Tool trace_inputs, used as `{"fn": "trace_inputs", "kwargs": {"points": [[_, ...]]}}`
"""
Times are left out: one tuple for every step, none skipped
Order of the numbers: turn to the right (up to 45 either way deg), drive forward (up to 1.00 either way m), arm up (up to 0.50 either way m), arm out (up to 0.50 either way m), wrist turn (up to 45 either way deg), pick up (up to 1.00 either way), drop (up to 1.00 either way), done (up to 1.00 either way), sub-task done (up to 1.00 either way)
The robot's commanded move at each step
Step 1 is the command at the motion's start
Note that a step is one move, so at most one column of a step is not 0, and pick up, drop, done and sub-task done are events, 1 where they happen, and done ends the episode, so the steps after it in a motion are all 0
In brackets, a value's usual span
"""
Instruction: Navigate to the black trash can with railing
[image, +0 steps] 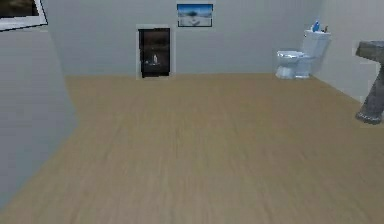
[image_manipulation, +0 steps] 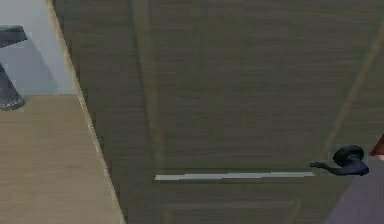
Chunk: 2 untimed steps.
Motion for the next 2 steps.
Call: {"fn": "trace_inputs", "kwargs": {"points": [[0.0, 0.45, 0.00, 0.00, 0.0, 0.00, 0.00, 0.00, 0.00], [-27.0, 0.00, 0.00, 0.00, 0.0, 0.00, 0.00, 0.00, 0.00]]}}
